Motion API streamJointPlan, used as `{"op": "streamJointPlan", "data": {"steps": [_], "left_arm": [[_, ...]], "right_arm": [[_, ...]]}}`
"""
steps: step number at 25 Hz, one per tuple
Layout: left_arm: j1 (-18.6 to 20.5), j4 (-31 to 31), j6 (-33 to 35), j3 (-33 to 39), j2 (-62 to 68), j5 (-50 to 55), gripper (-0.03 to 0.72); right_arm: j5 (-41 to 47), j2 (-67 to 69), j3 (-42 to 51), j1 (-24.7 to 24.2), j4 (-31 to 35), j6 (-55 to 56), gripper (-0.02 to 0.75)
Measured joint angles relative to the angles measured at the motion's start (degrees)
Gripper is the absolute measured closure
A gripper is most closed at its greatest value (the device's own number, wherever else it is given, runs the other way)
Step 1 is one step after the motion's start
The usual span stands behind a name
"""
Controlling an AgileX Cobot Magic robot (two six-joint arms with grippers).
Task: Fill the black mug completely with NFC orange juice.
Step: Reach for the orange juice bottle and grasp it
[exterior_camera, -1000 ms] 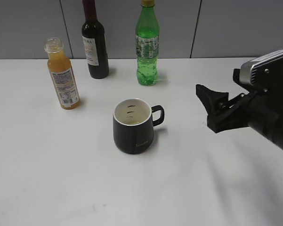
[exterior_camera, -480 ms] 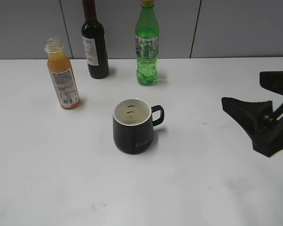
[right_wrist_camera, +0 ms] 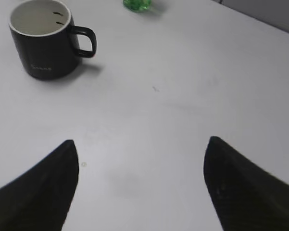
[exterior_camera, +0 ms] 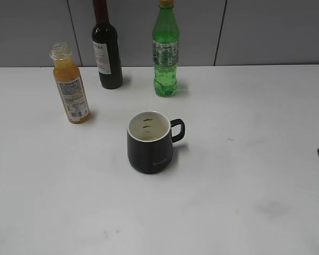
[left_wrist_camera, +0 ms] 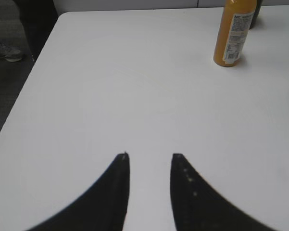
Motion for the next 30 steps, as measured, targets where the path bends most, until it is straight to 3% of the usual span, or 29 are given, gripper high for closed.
{"op": "streamJointPlan", "data": {"steps": [5, 9, 18, 30], "left_arm": [[0.04, 0.0, 0.0, 0.0, 0.0, 0.0, 0.452], [0.04, 0.0, 0.0, 0.0, 0.0, 0.0, 0.452], [0.04, 0.0, 0.0, 0.0, 0.0, 0.0, 0.452], [0.04, 0.0, 0.0, 0.0, 0.0, -0.06, 0.452]], "right_arm": [[11.99, -9.0, -0.84, -1.63, -14.28, 18.52, 0.13], [13.97, -17.8, -0.04, -6.97, -18.77, 21.46, 0.14], [15.24, -35.02, 1.99, -15.31, -16.02, 22.16, 0.143], [19.35, -38.56, 0.93, -15.82, -12.66, 22.16, 0.143]]}}
